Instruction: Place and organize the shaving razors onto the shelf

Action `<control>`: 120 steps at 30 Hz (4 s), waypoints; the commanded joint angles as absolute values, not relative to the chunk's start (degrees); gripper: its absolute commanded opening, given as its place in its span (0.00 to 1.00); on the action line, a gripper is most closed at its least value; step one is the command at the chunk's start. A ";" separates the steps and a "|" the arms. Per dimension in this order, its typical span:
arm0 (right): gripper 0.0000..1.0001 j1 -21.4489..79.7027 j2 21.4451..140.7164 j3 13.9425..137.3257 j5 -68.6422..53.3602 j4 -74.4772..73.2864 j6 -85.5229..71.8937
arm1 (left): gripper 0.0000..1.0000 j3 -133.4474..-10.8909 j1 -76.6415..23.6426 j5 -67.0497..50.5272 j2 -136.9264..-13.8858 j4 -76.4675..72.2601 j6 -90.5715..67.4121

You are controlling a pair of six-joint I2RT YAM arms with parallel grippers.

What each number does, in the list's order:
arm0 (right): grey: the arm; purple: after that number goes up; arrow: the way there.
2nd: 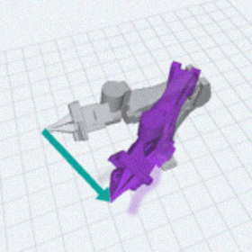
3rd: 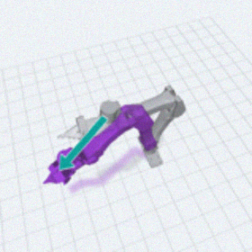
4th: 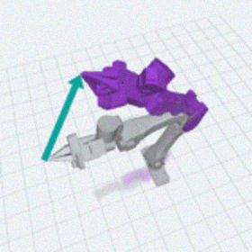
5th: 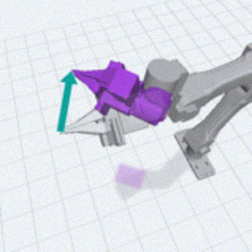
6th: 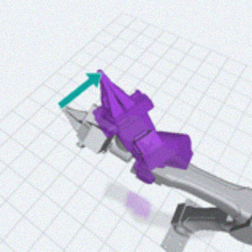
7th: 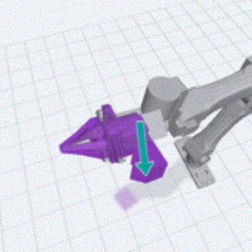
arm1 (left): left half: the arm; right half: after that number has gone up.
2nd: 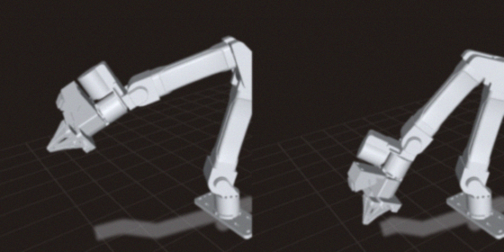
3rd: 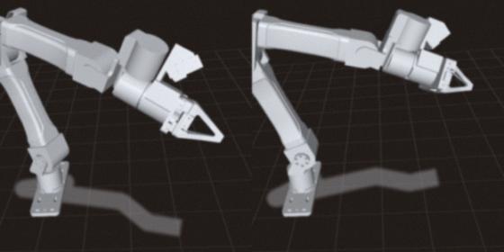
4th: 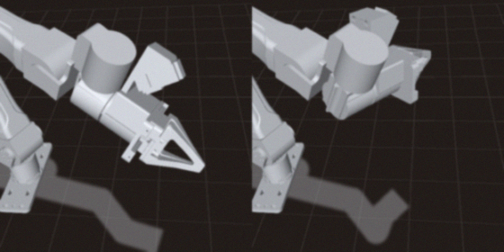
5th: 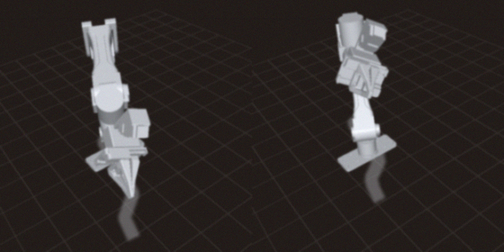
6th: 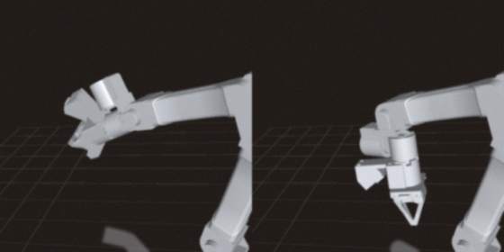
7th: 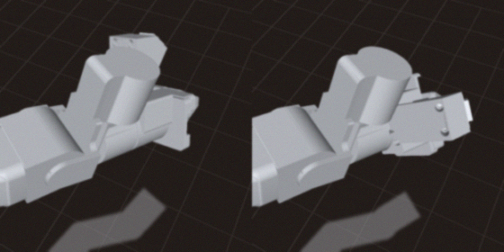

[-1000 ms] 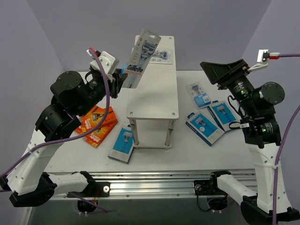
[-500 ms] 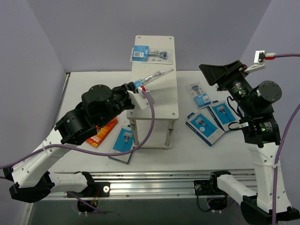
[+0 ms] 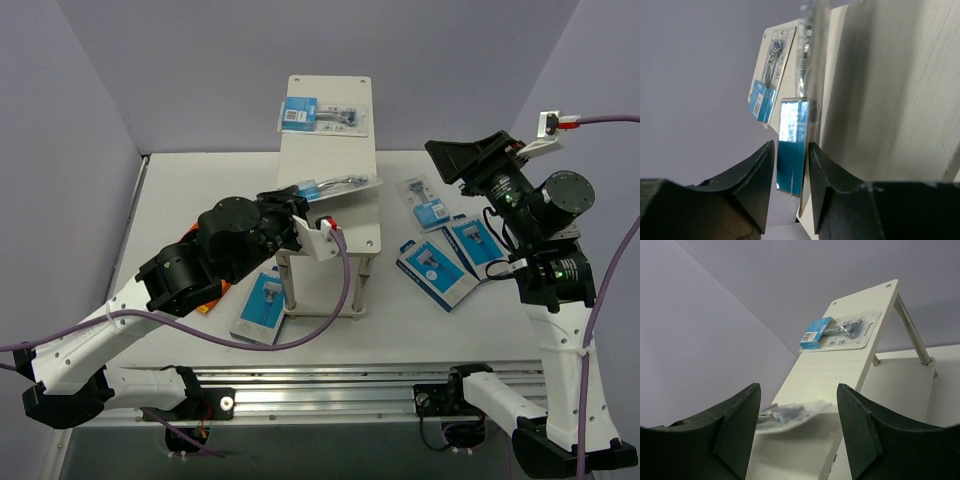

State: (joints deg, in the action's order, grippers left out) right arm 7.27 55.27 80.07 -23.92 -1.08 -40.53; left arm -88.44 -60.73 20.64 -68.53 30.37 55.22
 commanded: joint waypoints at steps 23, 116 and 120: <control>0.58 6.77 57.13 82.35 -27.07 -3.69 -37.00 | 0.74 -91.75 -59.86 15.04 -66.27 37.52 42.03; 0.63 53.00 78.58 87.37 26.28 -21.45 -16.87 | 0.45 -91.93 -40.17 -4.83 -77.52 30.15 13.45; 0.64 52.56 78.31 85.87 27.07 -20.92 -17.23 | 0.45 -92.29 -39.20 -5.27 -78.31 29.45 13.01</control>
